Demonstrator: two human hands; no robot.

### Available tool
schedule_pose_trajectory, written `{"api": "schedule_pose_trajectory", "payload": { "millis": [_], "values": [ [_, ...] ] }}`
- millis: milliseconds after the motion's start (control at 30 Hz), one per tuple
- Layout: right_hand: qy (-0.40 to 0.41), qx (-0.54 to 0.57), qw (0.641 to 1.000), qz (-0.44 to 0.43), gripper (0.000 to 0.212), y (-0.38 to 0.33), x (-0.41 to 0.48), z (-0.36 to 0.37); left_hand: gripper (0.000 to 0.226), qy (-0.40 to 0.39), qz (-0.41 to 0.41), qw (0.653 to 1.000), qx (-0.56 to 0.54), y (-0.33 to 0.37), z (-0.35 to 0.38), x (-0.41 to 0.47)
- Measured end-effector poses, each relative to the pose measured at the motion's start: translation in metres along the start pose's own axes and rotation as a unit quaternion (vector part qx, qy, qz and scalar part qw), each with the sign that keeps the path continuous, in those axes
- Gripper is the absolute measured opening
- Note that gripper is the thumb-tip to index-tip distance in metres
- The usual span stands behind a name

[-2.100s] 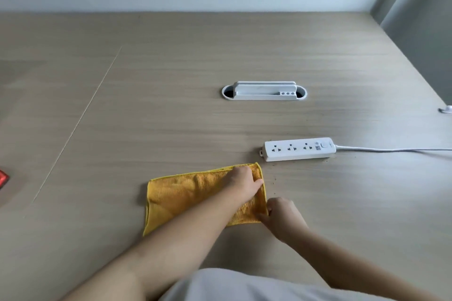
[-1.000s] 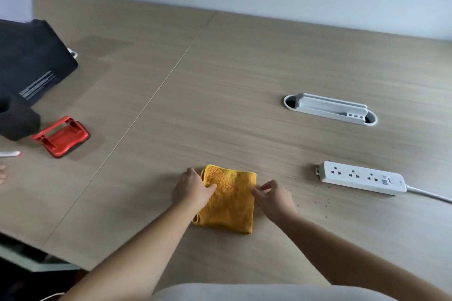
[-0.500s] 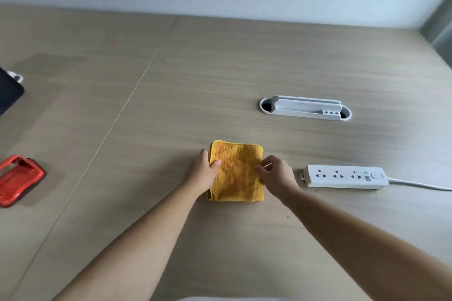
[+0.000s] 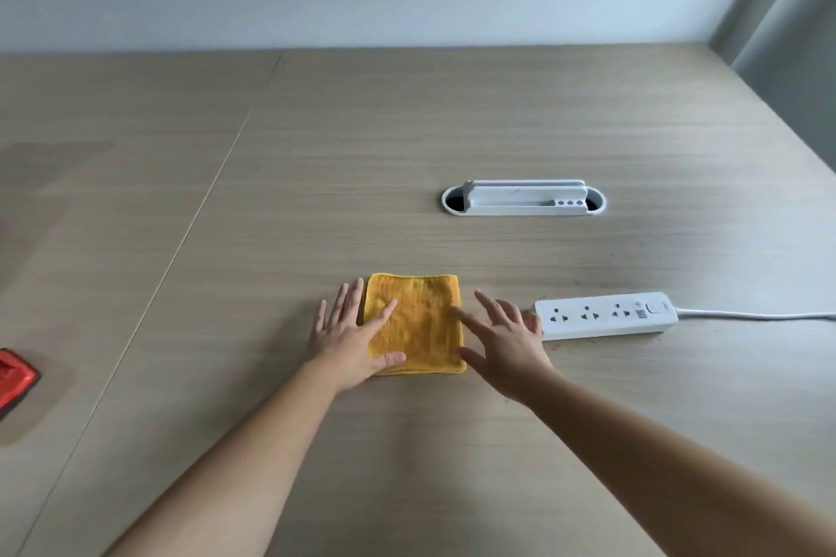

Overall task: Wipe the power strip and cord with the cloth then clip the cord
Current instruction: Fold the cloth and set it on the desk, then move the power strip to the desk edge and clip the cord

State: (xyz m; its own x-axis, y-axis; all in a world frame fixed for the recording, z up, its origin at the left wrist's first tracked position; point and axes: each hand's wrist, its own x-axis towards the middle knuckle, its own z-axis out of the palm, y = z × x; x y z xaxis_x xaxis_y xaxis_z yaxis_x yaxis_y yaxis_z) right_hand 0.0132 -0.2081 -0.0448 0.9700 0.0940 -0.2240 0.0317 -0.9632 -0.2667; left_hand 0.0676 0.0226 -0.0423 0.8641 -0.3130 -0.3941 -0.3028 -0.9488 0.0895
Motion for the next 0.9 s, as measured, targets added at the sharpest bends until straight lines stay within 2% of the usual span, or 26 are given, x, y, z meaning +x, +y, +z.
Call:
{"api": "schedule_pose_trajectory", "payload": {
  "millis": [100,167,200,233,300,367,433,633,733,800,900],
  "values": [
    [0.121,0.069,0.989,0.049,0.049,0.035,-0.012,-0.027,0.085,0.029,0.040,0.999,-0.024,0.040,-0.019,0.006],
    [0.181,0.113,0.972,0.101,0.051,0.071,-0.020,-0.044,0.084,0.054,0.084,0.995,-0.021,0.074,-0.027,0.014],
    [0.193,0.124,0.965,0.128,0.059,0.091,-0.025,-0.052,0.084,0.057,0.107,0.992,-0.018,0.092,-0.029,0.020],
    [0.188,0.126,0.962,0.152,0.068,0.110,-0.030,-0.060,0.083,0.054,0.127,0.990,-0.014,0.109,-0.029,0.027],
    [0.127,0.100,0.971,0.174,0.079,0.146,-0.038,-0.068,0.082,0.037,0.154,0.987,-0.014,0.140,-0.027,0.041],
    [0.037,0.055,0.984,0.167,0.083,0.171,-0.043,-0.067,0.083,0.025,0.159,0.987,-0.021,0.163,-0.022,0.052],
    [-0.001,0.042,0.987,0.158,0.082,0.190,-0.046,-0.059,0.083,0.030,0.153,0.987,-0.029,0.182,-0.013,0.060],
    [0.055,0.013,0.993,0.108,0.060,0.209,-0.043,-0.051,0.063,0.095,0.141,0.985,-0.015,0.212,-0.006,0.063],
    [0.076,-0.002,0.993,0.089,0.057,0.216,-0.050,-0.062,0.060,0.122,0.146,0.981,-0.029,0.222,-0.021,0.061],
    [0.098,-0.002,0.992,0.085,0.057,0.224,-0.060,-0.078,0.056,0.108,0.156,0.980,-0.061,0.235,-0.038,0.055],
    [0.118,0.001,0.990,0.073,0.058,0.241,-0.080,-0.107,0.053,0.032,0.175,0.977,-0.115,0.270,-0.064,0.043]
  ]
}}
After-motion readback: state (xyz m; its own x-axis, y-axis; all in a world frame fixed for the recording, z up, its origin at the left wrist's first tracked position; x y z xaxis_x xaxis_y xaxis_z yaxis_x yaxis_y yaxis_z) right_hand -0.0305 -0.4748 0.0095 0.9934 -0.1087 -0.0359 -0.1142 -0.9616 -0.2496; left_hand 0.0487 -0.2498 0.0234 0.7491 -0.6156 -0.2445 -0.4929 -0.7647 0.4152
